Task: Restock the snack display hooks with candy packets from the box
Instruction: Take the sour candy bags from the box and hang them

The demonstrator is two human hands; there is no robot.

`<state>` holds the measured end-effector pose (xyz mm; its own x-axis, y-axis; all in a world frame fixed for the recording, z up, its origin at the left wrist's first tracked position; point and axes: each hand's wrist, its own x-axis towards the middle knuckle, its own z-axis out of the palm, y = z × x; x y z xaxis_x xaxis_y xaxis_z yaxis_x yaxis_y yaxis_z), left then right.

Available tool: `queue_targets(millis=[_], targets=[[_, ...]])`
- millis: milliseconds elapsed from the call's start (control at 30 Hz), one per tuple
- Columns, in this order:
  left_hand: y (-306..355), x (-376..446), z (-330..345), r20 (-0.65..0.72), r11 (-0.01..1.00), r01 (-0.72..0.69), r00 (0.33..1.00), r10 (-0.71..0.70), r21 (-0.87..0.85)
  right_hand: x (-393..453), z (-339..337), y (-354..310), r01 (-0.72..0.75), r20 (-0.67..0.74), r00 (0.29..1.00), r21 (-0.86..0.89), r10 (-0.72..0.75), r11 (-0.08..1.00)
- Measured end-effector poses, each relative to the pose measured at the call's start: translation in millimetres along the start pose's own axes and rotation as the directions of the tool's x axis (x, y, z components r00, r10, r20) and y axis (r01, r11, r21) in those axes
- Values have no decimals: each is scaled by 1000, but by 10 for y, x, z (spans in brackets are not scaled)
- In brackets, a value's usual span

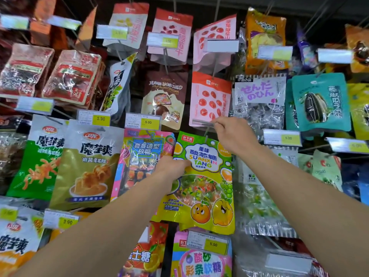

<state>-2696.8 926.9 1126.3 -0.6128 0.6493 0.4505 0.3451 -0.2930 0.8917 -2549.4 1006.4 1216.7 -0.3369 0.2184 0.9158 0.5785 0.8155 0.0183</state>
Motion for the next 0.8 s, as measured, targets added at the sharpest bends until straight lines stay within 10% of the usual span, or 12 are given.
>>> queue_targets(millis=[367,567,800], targets=[[-308,27,24,33,986,18,999,-23,163,-655,237,-72,-3,-109,994,-32,-1,999],[-570,-117,-155,47,961,-28,999,16,274,-1331,609,-112,-63,306,948,-83,85,995],[-840,-327,-330,156,872,-174,981,114,457,-1734,787,-342,-166,414,871,-263,267,950]])
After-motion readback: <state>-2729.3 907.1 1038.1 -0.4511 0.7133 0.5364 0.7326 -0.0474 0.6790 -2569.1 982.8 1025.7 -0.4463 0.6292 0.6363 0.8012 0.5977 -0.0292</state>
